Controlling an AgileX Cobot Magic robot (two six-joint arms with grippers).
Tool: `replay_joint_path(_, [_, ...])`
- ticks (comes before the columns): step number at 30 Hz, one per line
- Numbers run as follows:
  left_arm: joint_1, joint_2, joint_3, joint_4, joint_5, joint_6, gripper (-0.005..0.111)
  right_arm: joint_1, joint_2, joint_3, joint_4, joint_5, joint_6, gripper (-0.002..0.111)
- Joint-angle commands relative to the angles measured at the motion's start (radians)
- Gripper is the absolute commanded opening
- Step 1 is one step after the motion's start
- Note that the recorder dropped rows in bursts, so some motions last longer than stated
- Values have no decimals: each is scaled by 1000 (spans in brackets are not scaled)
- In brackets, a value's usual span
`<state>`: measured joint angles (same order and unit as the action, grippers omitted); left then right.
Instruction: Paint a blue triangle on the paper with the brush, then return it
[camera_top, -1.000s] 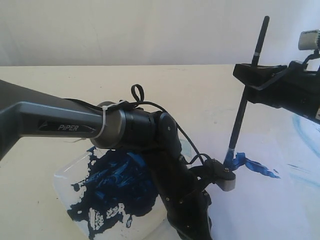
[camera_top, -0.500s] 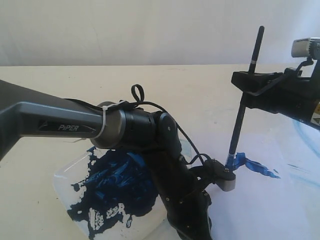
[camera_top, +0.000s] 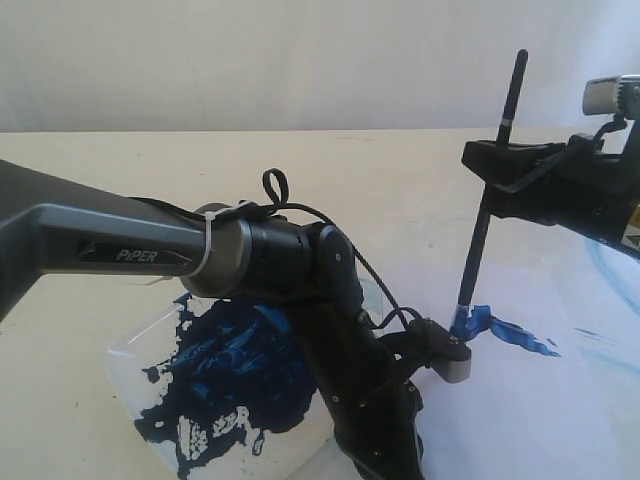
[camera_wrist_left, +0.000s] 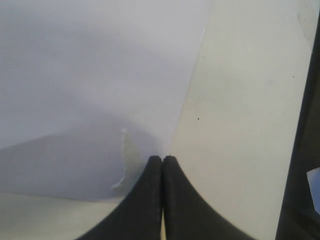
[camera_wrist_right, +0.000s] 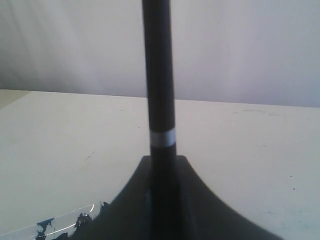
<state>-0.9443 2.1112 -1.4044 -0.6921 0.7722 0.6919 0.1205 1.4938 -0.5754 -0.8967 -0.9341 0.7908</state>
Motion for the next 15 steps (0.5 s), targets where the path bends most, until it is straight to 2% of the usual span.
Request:
replay_joint_path(1, [-5,5,8,-2,23,2,0,0,18,5,9,-36,-13,0])
replay_joint_path(15, [-5,5,8,-2,32,4,0,0,66,5,9,-31,-30,0])
